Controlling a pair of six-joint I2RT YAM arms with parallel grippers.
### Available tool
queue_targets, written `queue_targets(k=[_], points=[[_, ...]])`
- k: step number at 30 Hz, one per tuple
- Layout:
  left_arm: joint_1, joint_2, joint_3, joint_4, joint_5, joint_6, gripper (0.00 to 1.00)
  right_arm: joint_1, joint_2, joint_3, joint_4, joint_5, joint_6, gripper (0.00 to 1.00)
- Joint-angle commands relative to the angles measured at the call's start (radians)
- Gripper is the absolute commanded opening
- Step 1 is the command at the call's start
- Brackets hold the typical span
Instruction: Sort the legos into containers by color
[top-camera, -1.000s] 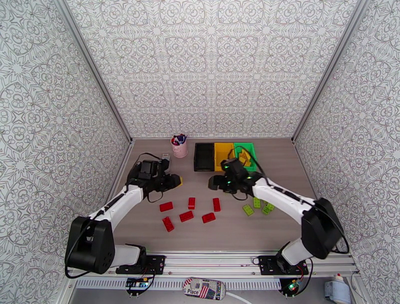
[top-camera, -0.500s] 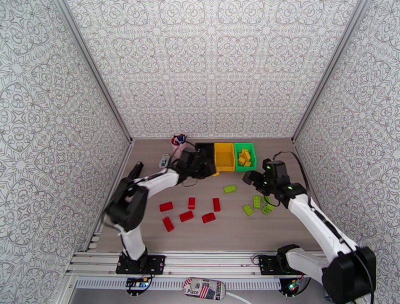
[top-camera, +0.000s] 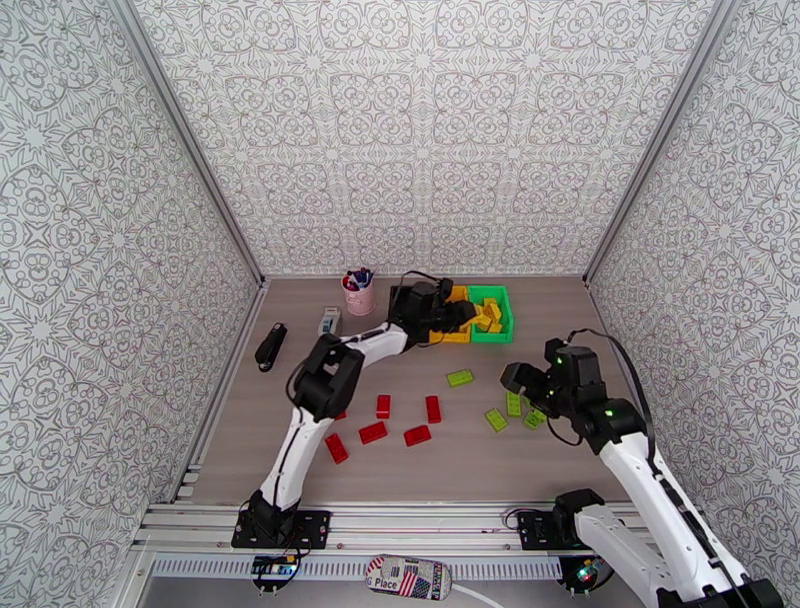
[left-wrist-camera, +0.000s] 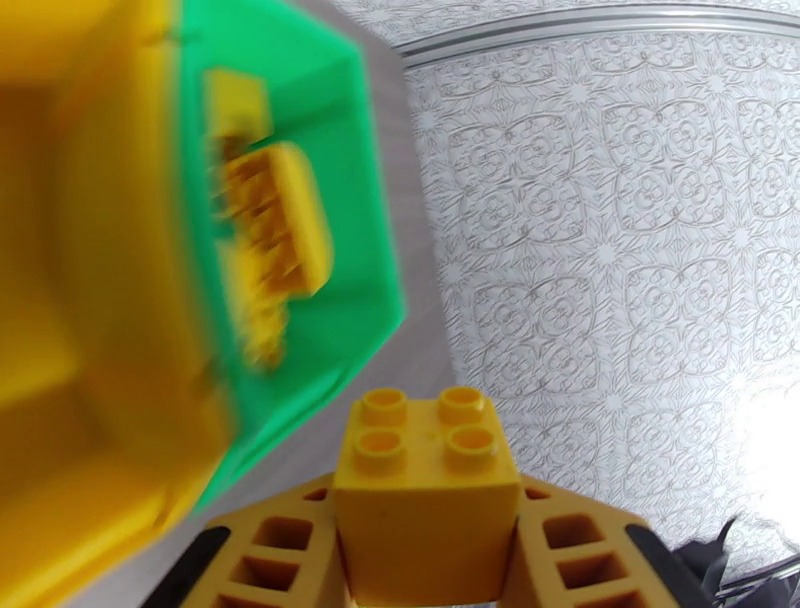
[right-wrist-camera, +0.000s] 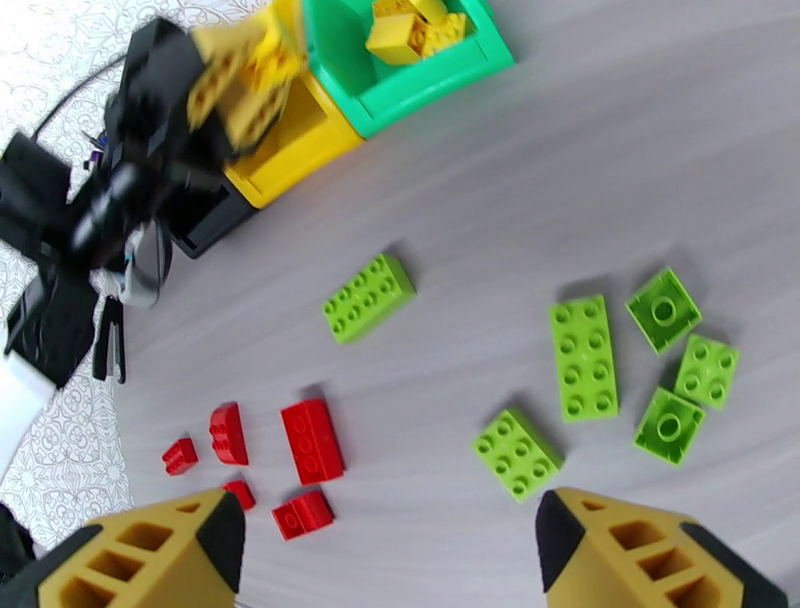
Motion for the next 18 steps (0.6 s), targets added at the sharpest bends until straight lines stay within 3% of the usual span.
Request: queue_targets(k=[1,3,8,18], points=[[-0.023,0.062,0.173,-0.063,-0.046,-0.051,0.62,-0.009,-0.019,-0.023,-0.037,-0.001,-0.007,0.81],[-0.022,0.083,0.194,-0.041,-0.075,-0.085,0.7,-0.009,-0.023,-0.028,-0.042,-0.004,-0.008,0.81],[-0.002,0.077,0.16,0.029,-0.11,-0.144,0.78,-0.01,-0.039,-0.024,-0.073,0.011,-0.026,0.81],[-0.013,-0.14,-0.074,0.083,-0.117,-0.041,0.77,-0.013,-0.021,-0.005,-0.063,0.023,-0.034,0.83]])
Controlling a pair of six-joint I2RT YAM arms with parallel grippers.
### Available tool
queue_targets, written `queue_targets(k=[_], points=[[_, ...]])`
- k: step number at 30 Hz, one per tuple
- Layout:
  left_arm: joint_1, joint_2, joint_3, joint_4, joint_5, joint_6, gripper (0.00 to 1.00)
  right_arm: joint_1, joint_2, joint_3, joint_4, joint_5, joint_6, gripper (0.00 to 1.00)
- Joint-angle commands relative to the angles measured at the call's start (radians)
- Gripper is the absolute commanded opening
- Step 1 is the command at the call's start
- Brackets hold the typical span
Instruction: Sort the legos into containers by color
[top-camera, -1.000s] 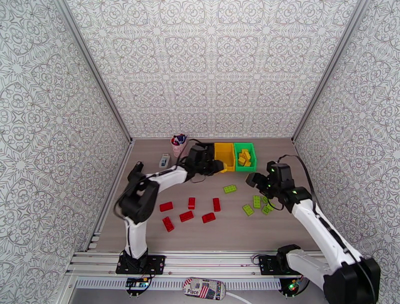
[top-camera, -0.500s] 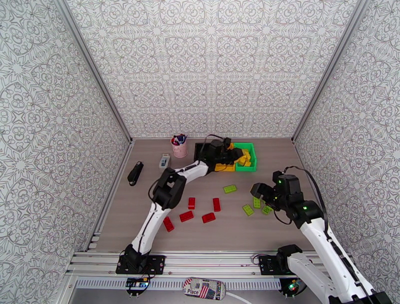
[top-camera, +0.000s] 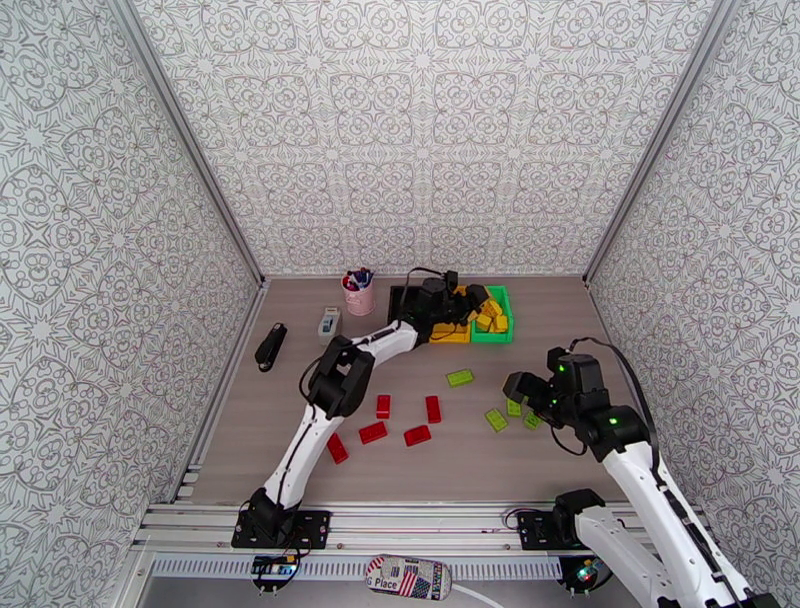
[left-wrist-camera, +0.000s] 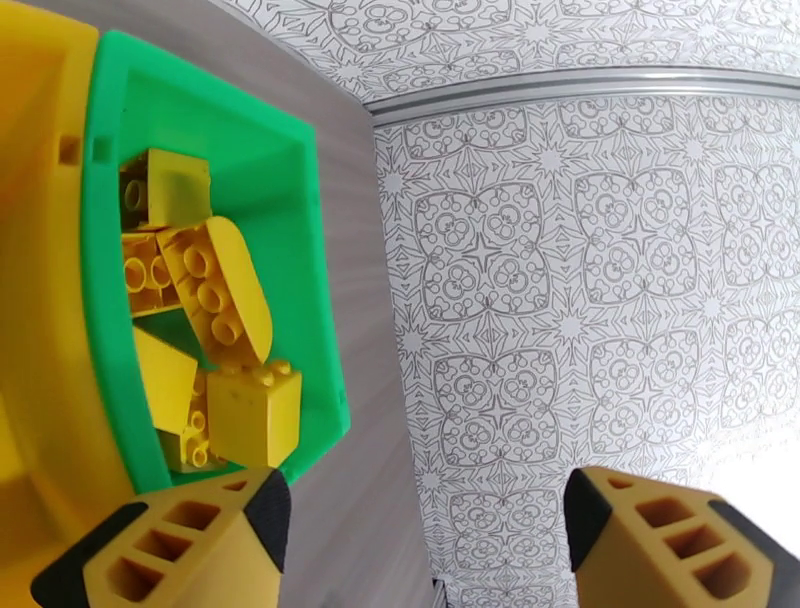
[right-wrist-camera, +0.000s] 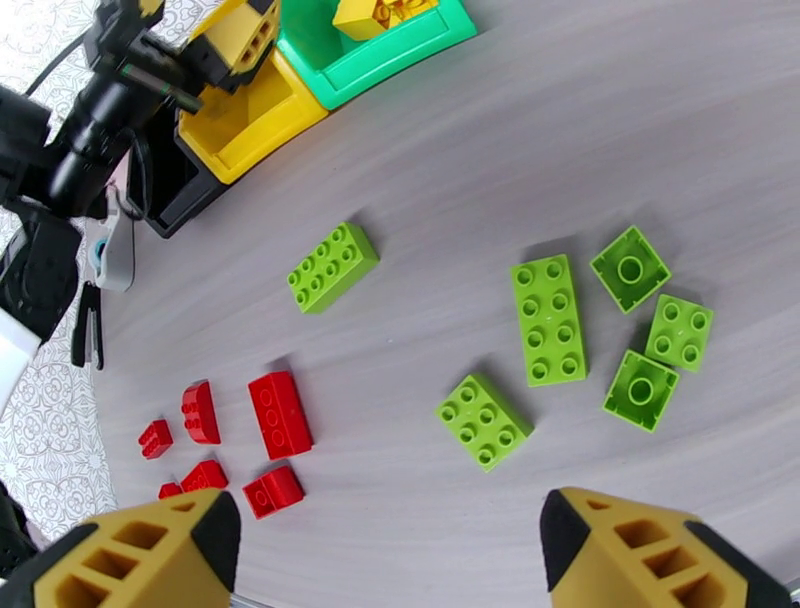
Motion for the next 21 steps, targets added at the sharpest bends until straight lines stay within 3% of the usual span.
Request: queue_targets(k=[1,6,14,21], points=[[-0.008,-0.159,-0.094,0.03,-0.02,0.075,0.78,-0.008,0.013,0.005,0.005,0.006,-0.01,0.83],[-0.001,-0.376,-0.305,-0.061,-0.088,0.206,0.8,-0.008,0.041,-0.01,0.041,-0.018,-0.013,0.83],[0.005,-0.699,-0.583,-0.377,-0.29,0.45,0.85,-0.001,0.138,-0.084,0.168,-0.101,0.006,0.77],[0.004,-0.951,-0.825,-0.589,-0.445,0.579,0.86,0.079,0.277,-0.106,0.193,-0.05,-0.005,0.77]])
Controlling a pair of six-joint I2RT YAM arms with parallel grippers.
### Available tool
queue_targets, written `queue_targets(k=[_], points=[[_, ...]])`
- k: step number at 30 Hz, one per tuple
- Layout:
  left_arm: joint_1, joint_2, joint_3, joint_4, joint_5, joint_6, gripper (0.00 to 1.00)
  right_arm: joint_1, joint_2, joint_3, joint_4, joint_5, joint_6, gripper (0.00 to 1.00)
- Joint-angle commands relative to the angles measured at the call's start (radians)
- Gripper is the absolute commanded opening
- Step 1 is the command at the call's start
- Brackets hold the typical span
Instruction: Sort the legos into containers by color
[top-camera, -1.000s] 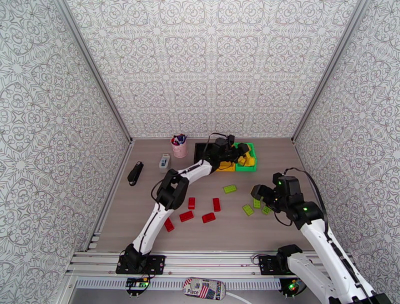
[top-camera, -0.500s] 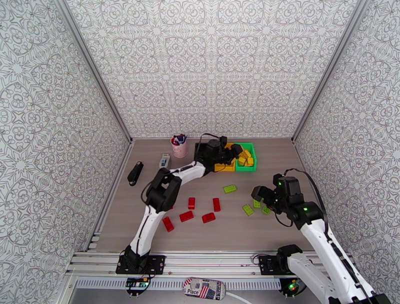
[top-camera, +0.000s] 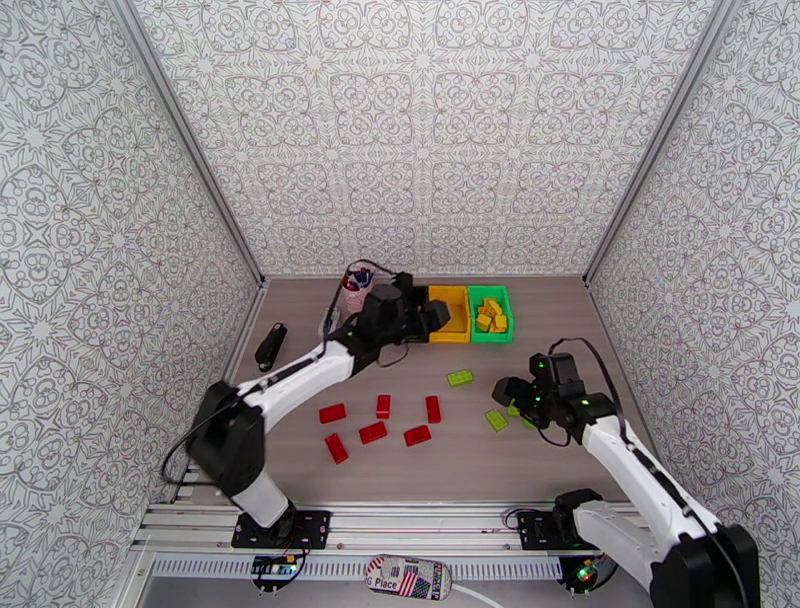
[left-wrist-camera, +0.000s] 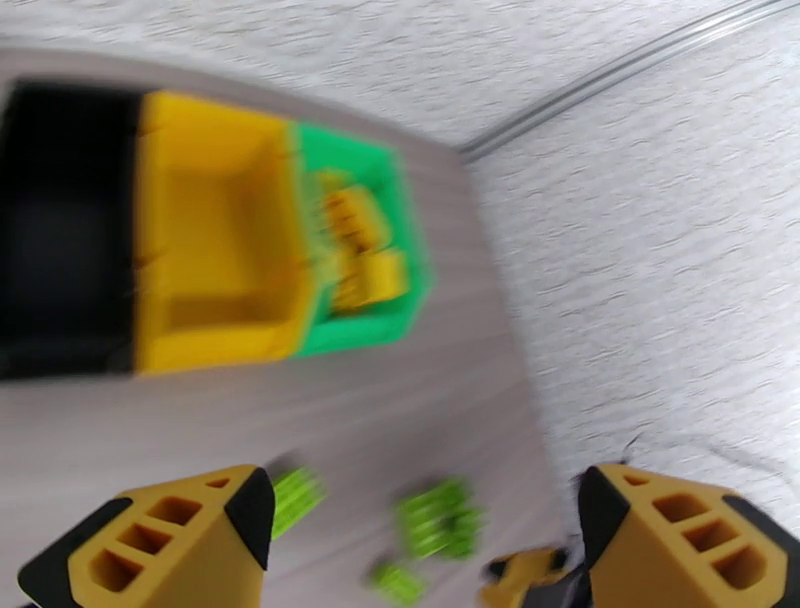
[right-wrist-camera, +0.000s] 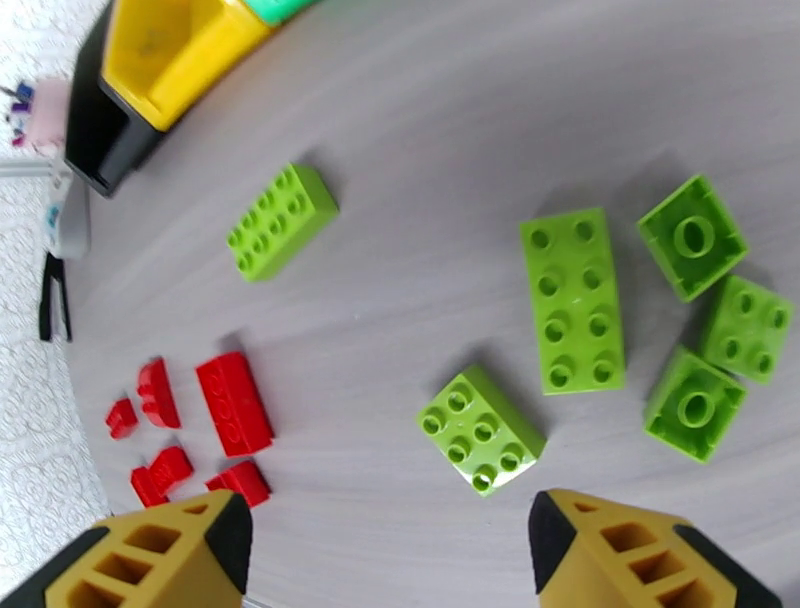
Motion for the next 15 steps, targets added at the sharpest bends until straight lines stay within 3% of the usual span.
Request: queue_targets(k=[1,9,15], points=[[0.0,-0.093,-0.112,-0.177,-0.112,0.1,0.86,0.042,0.057,-0.017,0.03,0.035,-0.007,0.77],[-0.08,-0.344,-0.401,-0.231,-0.259,0.004,0.93,0.131,0.199,0.004,0.027,0.15,-0.012,0.78],[-0.102,-0.462,-0.572,-0.197,-0.292,-0.096,0.93,0.189,0.328,0.07,0.014,0.217,-0.026,0.79]])
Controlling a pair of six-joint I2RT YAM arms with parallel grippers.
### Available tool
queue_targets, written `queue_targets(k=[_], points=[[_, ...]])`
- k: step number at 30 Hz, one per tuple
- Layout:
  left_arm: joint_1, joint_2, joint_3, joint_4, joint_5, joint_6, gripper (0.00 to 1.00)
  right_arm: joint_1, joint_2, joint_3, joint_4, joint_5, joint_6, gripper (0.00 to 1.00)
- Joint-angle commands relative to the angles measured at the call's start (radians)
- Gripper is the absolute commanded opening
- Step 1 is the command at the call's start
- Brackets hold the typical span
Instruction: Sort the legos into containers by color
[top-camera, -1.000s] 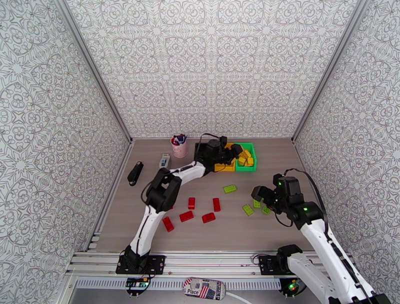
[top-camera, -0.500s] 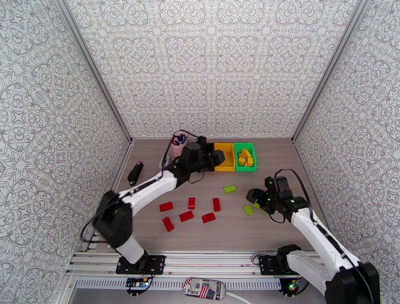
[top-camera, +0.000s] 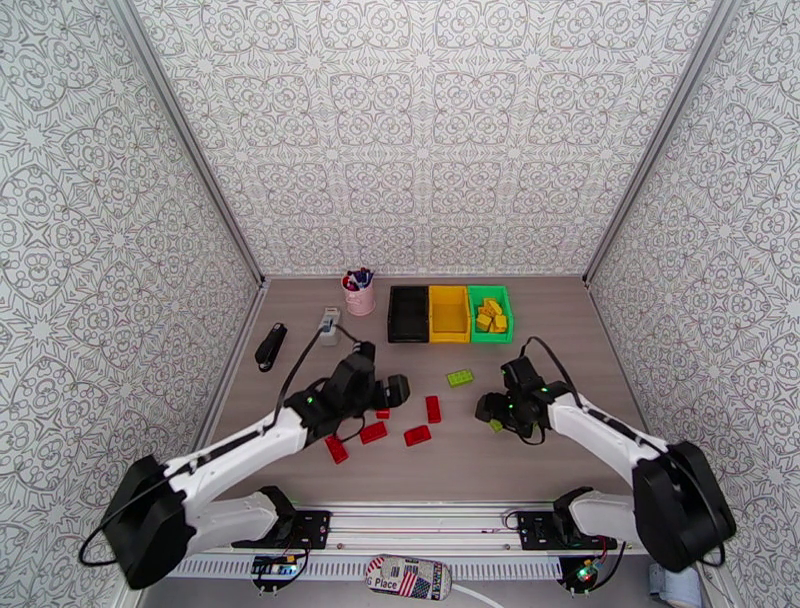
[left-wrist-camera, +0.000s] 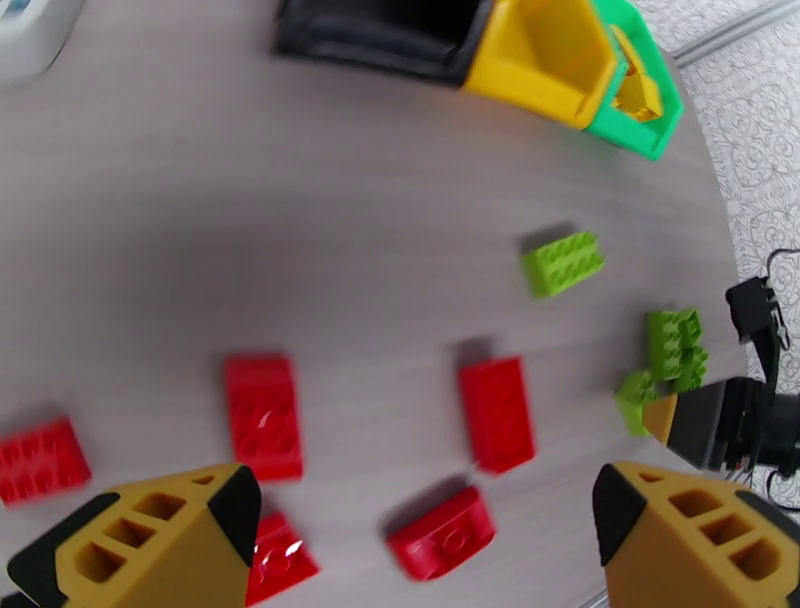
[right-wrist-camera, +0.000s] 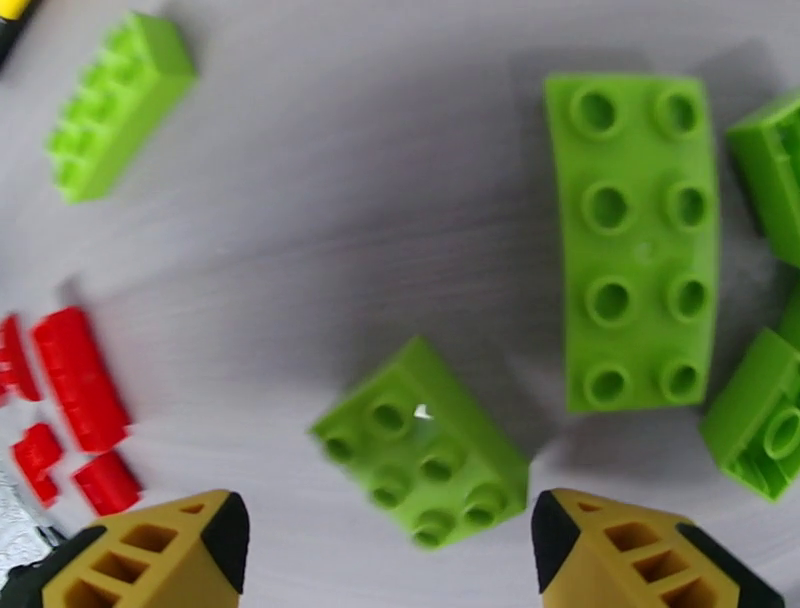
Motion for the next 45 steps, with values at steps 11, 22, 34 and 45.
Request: queue_targets(k=[11,22,34,45], points=[[0.002,-0.037,-0.083,0.022,-0.044,-0.076,0.93,0.052,0.144,0.121,-0.022,0.115,-0.059,0.77],[0.004,-0.015,-0.107,0.069,-0.027,-0.09,0.93,0.183,0.197,0.179,-0.034,0.133,-0.023,0.68],[0.011,-0.026,-0.113,0.063,-0.014,-0.077,0.93,0.203,0.283,0.256,-0.056,0.183,0.002,0.49],[0.042,-0.013,-0.072,0.101,0.014,-0.027,0.99,0.184,0.241,0.334,-0.09,0.16,-0.014,0.33]])
